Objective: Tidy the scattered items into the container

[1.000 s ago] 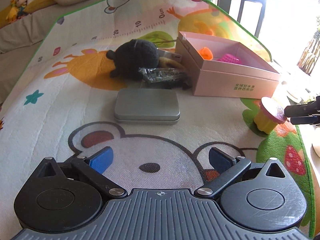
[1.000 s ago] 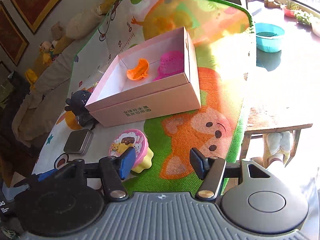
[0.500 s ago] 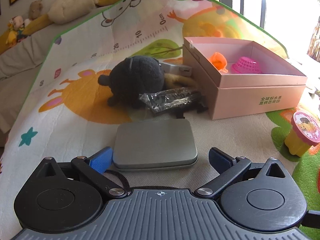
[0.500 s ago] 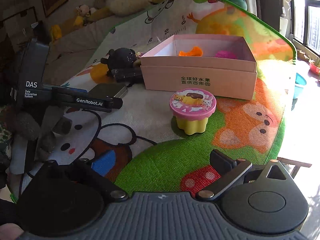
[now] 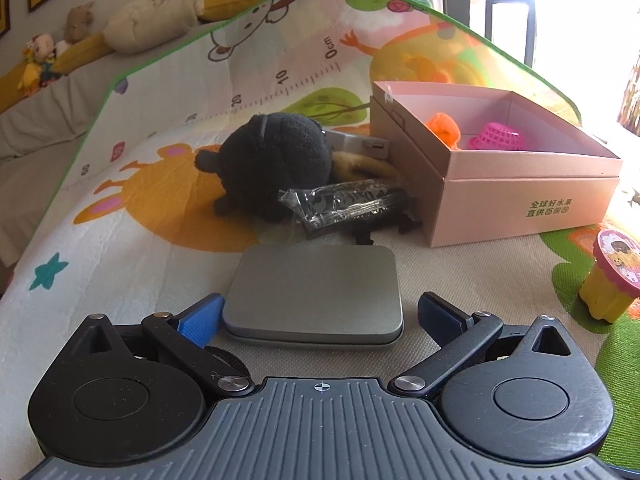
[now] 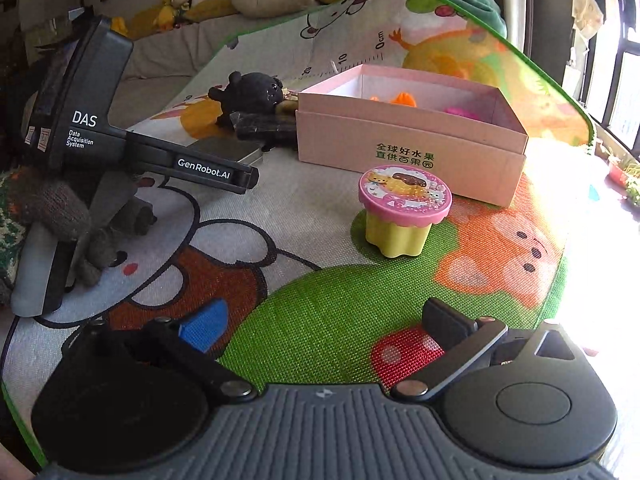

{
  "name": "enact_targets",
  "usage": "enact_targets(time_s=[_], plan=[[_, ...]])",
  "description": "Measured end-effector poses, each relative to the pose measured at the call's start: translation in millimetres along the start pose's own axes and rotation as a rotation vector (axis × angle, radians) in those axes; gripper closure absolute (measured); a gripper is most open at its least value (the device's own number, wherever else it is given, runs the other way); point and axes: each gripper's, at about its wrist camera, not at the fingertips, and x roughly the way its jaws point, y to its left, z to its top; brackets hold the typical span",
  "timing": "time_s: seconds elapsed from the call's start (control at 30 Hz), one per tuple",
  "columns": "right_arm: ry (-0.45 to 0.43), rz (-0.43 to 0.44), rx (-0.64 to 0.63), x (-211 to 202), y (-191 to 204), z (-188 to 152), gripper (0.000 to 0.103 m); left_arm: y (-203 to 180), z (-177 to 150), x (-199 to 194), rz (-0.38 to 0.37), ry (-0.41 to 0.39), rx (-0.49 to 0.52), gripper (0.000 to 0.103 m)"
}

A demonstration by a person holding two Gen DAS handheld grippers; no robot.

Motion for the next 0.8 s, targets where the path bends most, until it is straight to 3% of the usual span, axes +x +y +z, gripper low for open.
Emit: enact_targets(time_s=[0.17,0.67,0.73,0.8], plan=[[0.002,-0.002,-0.003,0.6,0.5,0.8,0.000,7.0,-2.6,-3.4,-0.023,-0.018,-0.038,0.000],[0.001,0.022,-0.015,-3.7,-2.7,2.2,0.000,0.7,-1.2,-0.3,0.004,0.000,-0.003,0.000],[-0.052,-0.006,-0.044,-12.1,-2.1,3.8,0.000,2.2,-1.4,-0.8,-0.001,-0.002,-0.010,0.000],[-0.154,-0.092,-0.112,-21.5,1.5,7.3,0.000,2.7,-1.6,-1.3,-0.004,-0.004,-0.013,0.000]])
